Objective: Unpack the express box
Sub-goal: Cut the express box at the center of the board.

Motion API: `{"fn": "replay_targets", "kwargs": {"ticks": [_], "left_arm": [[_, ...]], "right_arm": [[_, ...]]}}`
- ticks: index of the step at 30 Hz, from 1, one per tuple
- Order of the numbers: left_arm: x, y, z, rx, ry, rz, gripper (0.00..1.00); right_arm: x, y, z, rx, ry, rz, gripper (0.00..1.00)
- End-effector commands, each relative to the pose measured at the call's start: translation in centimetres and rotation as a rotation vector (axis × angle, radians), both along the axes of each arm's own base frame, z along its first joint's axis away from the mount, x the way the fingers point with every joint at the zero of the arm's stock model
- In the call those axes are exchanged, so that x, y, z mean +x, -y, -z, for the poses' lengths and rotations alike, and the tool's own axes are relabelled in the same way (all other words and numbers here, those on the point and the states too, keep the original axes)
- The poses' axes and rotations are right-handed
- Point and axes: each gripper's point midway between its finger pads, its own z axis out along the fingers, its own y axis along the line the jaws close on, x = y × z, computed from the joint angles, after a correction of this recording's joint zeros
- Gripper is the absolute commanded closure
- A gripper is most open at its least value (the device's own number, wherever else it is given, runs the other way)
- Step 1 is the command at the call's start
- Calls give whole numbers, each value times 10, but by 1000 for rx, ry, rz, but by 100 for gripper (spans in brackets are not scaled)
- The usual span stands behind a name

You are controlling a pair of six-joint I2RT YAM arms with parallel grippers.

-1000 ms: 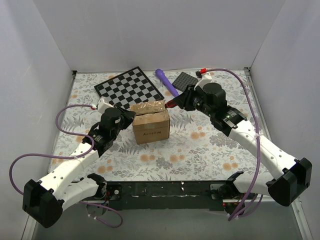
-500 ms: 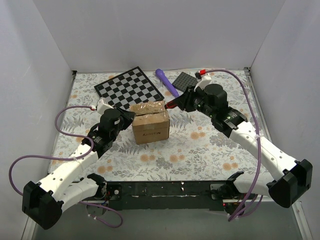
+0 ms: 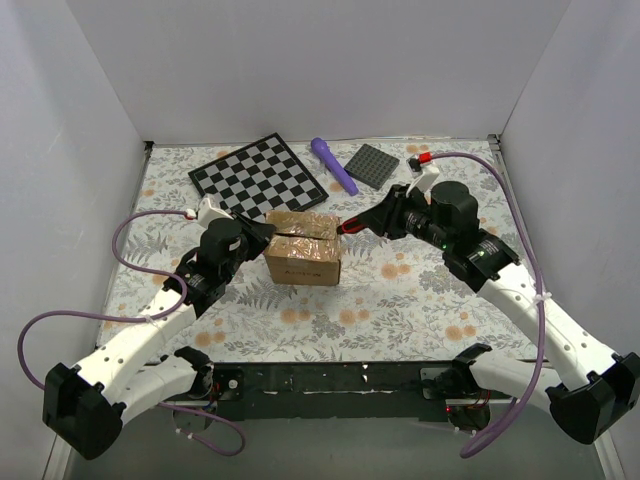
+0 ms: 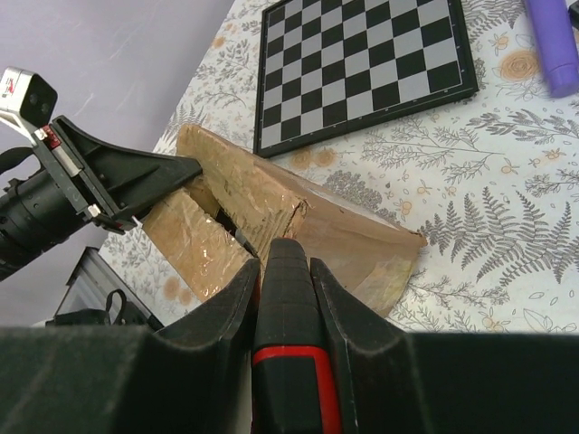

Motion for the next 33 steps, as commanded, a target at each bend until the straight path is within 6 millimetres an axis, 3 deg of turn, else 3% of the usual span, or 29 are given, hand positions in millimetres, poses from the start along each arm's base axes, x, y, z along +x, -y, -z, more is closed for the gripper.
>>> {"fn": "replay_targets", "kwargs": {"ticks": [1, 8, 23, 29, 33], "left_arm": [[9, -1, -29, -109, 70, -54, 100], [8, -2, -31, -106, 73, -59, 100], [13, -9, -36, -63, 91, -84, 100], [13, -9, -34, -54, 86, -86, 100], [13, -8, -32, -56, 80, -82, 100]], "right_arm": [[-51, 3, 56, -80, -265, -154, 99], [-66, -7, 37, 15, -300, -277, 99], [-63, 25, 12, -177, -161, -258, 99], [-62, 30, -12, -138, -109, -224, 99], [-67, 21, -30, -39, -64, -252, 99]]}}
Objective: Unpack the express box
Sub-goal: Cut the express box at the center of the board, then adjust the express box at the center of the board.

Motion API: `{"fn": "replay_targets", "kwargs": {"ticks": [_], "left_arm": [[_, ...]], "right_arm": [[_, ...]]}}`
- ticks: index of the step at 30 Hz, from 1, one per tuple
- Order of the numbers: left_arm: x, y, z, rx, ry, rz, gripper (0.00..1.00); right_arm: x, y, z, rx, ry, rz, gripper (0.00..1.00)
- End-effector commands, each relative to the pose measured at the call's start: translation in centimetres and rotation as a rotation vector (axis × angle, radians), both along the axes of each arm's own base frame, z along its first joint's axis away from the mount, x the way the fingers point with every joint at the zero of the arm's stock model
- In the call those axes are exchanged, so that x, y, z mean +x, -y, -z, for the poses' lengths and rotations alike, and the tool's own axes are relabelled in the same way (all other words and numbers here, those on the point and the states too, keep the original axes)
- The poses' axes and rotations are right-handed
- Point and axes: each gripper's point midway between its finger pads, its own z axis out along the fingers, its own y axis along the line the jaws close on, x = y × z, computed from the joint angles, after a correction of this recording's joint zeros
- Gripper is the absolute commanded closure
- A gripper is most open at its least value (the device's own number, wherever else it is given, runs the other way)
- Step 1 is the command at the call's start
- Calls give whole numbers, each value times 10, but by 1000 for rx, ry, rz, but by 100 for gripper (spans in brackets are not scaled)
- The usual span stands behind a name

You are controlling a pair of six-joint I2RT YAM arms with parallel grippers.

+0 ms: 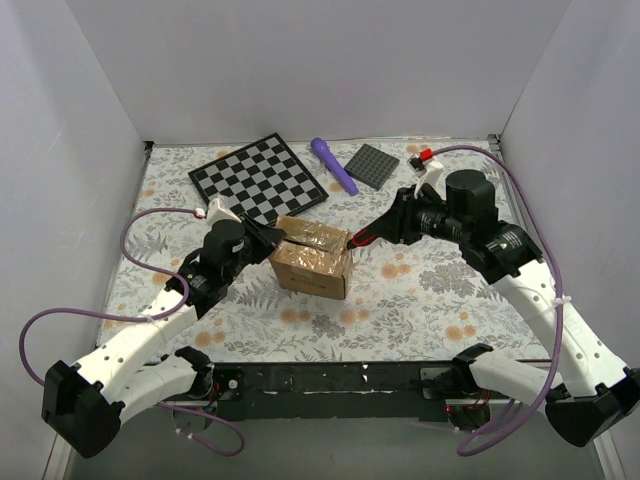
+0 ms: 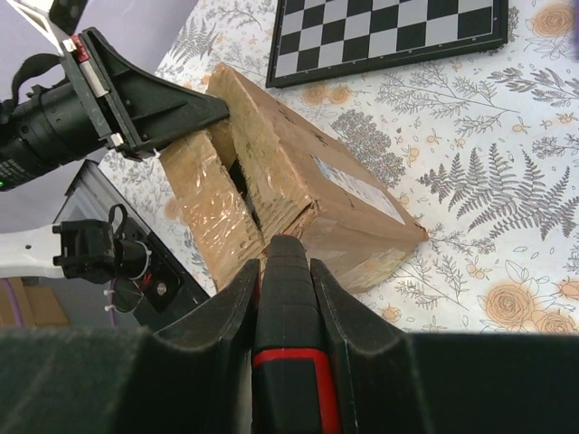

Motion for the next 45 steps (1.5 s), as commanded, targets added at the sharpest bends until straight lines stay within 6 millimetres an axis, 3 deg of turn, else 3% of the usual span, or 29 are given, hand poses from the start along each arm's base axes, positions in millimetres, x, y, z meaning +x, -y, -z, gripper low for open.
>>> {"fn": "replay_targets", "kwargs": {"ticks": [1, 7, 10, 14, 15, 17, 18, 22, 25, 26, 27, 28, 29, 30, 31, 32, 33, 35, 36, 38, 39, 43, 45], "left_arm": [[24, -28, -32, -46, 90, -185, 100], [24, -28, -34, -56, 90, -186, 100], [24, -26, -37, -66, 97, -179, 100], [26, -25, -44, -46, 121, -165, 100], [25, -26, -47, -40, 132, -162, 80], [25, -26, -62, -22, 178, -146, 56], [26, -27, -71, -26, 207, -147, 34], [28, -31, -101, -1, 268, -153, 13], [25, -36, -116, 6, 288, -167, 11], [22, -39, -117, -11, 285, -180, 12], [18, -43, -107, -3, 255, -188, 13], [16, -45, -101, -8, 235, -198, 16], [9, -50, -100, -21, 232, -206, 24], [5, -51, -89, -24, 198, -205, 29], [1, -52, -74, -16, 167, -204, 33], [-7, -54, -61, -7, 132, -198, 44], [-15, -57, -61, -43, 127, -199, 52], [-26, -60, -41, -40, 92, -186, 71], [-37, -61, -40, -57, 88, -167, 87], [-47, -62, -22, -81, 38, -161, 100], [-53, -57, -15, -86, 14, -128, 100], [-66, -55, 20, -78, -101, -107, 100], [-69, -54, 36, -67, -138, -103, 98]], "right_arm": [[-37, 1, -17, 82, -46, -84, 99], [-45, -7, -12, 157, -138, -100, 99], [-30, 4, -14, 177, -85, 29, 99], [-9, 34, -33, 209, 88, 243, 99], [2, 45, -34, 197, 123, 319, 99], [12, 51, -32, 162, 149, 366, 99], [19, 57, -31, 145, 163, 413, 99], [36, 61, -23, 128, 196, 469, 99], [52, 66, -27, 123, 261, 520, 99], [61, 68, -16, 97, 262, 552, 99], [69, 67, -26, 123, 313, 561, 99], [79, 63, -17, 90, 328, 557, 99], [86, 63, -11, 78, 345, 569, 99], [94, 61, -17, 102, 387, 579, 99], [104, 59, -9, 77, 398, 585, 99], [110, 56, -1, 64, 409, 581, 99], [117, 51, -14, 109, 470, 575, 99], [132, 40, -1, 93, 485, 558, 99], [139, 36, -10, 118, 523, 556, 99], [154, 22, 5, 107, 531, 520, 99], [158, 17, -1, 139, 558, 514, 99], [186, -14, 11, 173, 558, 450, 99], [190, -31, 12, 199, 554, 385, 99]]}}
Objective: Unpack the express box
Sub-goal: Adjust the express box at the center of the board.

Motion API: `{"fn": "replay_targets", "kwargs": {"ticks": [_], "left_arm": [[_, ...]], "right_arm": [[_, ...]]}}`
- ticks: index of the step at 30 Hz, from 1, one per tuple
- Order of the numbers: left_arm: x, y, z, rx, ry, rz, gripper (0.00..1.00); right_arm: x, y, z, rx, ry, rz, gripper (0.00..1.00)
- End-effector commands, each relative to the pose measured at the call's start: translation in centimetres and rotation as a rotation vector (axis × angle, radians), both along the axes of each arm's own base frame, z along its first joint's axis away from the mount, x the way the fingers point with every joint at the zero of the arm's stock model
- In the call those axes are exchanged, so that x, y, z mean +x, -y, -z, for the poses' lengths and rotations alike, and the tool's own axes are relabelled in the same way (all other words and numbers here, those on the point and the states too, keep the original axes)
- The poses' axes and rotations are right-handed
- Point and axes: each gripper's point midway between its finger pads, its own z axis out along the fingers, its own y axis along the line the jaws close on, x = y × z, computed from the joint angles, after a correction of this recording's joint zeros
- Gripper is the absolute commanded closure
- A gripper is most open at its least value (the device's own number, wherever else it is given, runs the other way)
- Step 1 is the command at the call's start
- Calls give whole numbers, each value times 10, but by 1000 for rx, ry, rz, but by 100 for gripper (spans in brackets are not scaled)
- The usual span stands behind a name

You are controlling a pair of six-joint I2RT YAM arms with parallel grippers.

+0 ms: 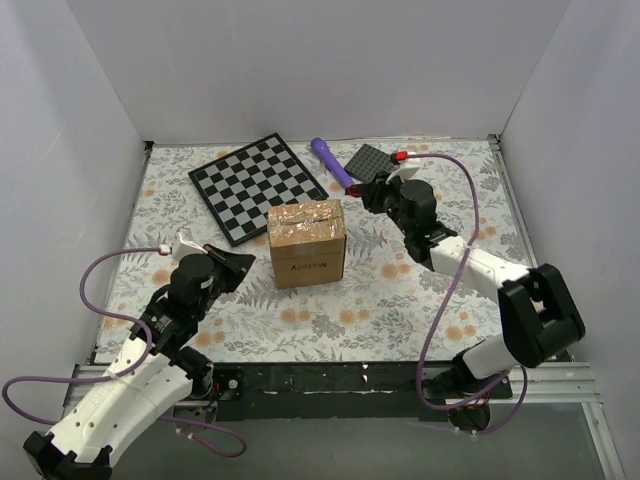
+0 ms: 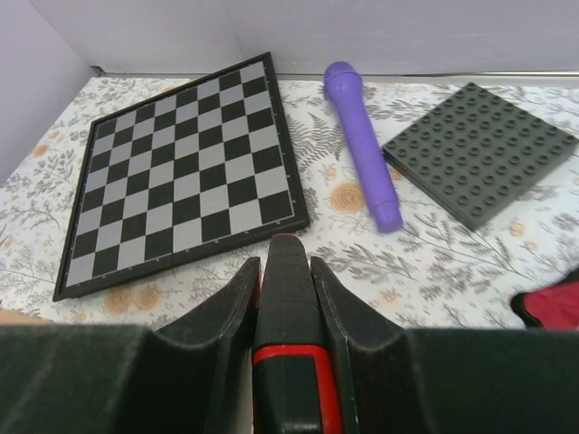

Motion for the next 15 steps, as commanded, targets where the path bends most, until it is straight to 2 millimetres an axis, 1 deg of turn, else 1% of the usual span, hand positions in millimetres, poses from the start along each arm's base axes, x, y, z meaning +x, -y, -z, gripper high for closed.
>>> {"fn": "replay_targets", "kwargs": {"ticks": [1, 2, 3, 4, 5, 6, 7, 8, 9, 10, 11, 12, 13, 14, 15], "left_arm": [[-13, 2, 47, 22, -161, 17, 92], [-11, 3, 50, 32, -165, 25, 91], [-11, 4, 54, 44, -182, 30, 89], [-10, 4, 58, 58, -195, 29, 85], [-7, 6, 65, 82, -216, 37, 81], [-5, 7, 67, 89, -222, 35, 78], [-3, 7, 68, 97, -222, 35, 76], [1, 12, 70, 98, -222, 47, 74], [3, 15, 70, 101, -214, 58, 74], [5, 17, 73, 103, -215, 70, 74], [7, 25, 69, 87, -198, 99, 74], [9, 28, 76, 99, -219, 112, 73], [10, 31, 78, 100, -223, 122, 73], [13, 36, 77, 91, -213, 140, 73], [16, 39, 82, 100, -229, 147, 72]], "right_arm": [[24, -39, -68, 131, 221, -123, 99], [17, -52, -67, 137, 222, -204, 99], [14, -58, -65, 147, 217, -239, 99], [10, -62, -63, 147, 220, -265, 99], [3, -68, -57, 136, 205, -295, 99], [-2, -71, -54, 127, 202, -309, 99], [-8, -70, -57, 121, 208, -317, 99], [-17, -70, -44, 110, 176, -335, 99], [-23, -70, -41, 108, 168, -347, 99], [-32, -68, -48, 112, 179, -363, 99], [-39, -67, -41, 103, 160, -374, 99], [-46, -64, -31, 93, 136, -380, 99], [-55, -60, -37, 97, 144, -387, 99], [-63, -59, -32, 86, 129, -400, 99], [-70, -55, -21, 71, 108, -400, 99]]}}
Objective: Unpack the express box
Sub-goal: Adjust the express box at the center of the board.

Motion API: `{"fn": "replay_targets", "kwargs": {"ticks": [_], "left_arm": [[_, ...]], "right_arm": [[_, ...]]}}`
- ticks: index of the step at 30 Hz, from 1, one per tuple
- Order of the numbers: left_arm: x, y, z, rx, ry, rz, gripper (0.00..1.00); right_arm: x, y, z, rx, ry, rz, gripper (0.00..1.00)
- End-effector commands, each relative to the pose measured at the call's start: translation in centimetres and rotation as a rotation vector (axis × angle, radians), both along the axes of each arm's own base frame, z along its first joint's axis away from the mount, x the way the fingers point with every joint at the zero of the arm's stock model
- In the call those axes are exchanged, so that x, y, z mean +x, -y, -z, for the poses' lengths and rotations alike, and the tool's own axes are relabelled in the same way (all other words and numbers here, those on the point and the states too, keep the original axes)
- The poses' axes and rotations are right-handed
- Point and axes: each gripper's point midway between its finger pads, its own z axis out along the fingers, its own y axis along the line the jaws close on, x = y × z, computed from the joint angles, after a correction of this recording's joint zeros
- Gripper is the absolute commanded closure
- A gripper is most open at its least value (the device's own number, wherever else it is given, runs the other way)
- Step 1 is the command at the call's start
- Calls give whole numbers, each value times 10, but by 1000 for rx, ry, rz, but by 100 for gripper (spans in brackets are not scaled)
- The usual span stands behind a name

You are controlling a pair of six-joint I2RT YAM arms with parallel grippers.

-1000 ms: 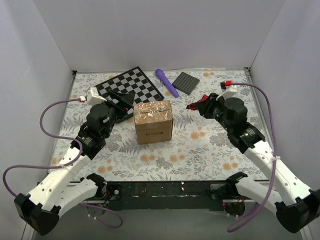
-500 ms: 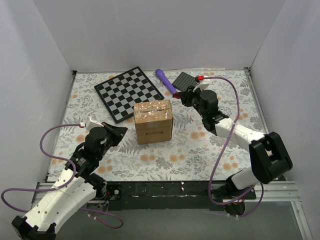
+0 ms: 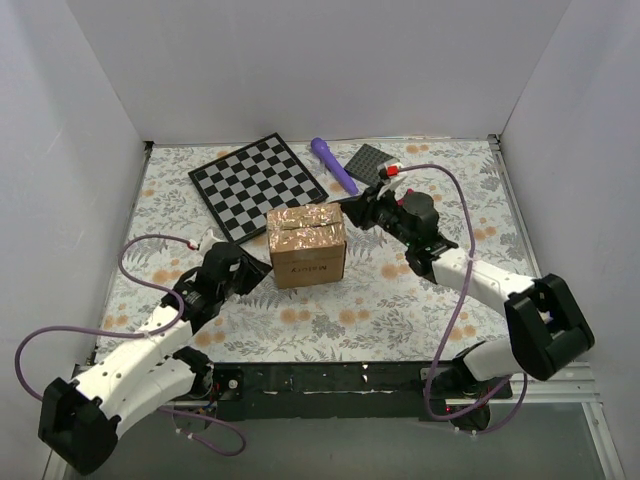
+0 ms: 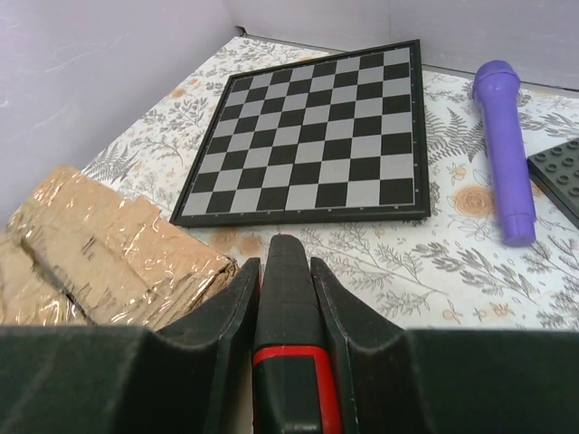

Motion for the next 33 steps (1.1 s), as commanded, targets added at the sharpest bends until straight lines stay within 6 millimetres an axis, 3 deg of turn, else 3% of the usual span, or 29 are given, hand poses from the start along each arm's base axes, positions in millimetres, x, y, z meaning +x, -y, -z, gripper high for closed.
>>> {"fn": "replay_targets", "kwargs": {"ticks": [1, 3, 7, 10, 17, 18, 19, 21, 26, 30, 32, 33], "left_arm": [[12, 17, -2, -16, 28, 71, 72], [21, 21, -9, -13, 56, 73, 71], [37, 24, -10, 22, 71, 79, 66], [48, 29, -16, 16, 89, 98, 64], [77, 42, -26, -13, 108, 126, 60], [81, 45, -20, -7, 91, 133, 60], [87, 49, -28, -16, 107, 139, 60], [96, 57, -28, -20, 104, 158, 59], [122, 67, -51, -1, 157, 174, 58], [126, 49, -48, 55, 143, 116, 57], [122, 27, -54, 100, 159, 30, 56], [116, 15, -43, 128, 139, -3, 56]], "right_arm": [[-38, 8, -26, 25, 74, -63, 99], [-49, 12, -17, -4, 44, -62, 99], [-79, 24, -22, 4, 50, -68, 99], [-96, 26, -24, 14, 24, -83, 99], [-134, 23, -3, 19, -90, -101, 99], [-137, 23, -1, 21, -101, -101, 99], [-142, 22, -2, 26, -108, -108, 99], [-146, 23, 5, 14, -136, -106, 99], [-140, 38, 14, -29, -158, -16, 99], [-128, 60, 15, -48, -144, 115, 99], [-123, 67, 18, -77, -148, 158, 99], [-121, 70, 20, -85, -151, 177, 99]]}}
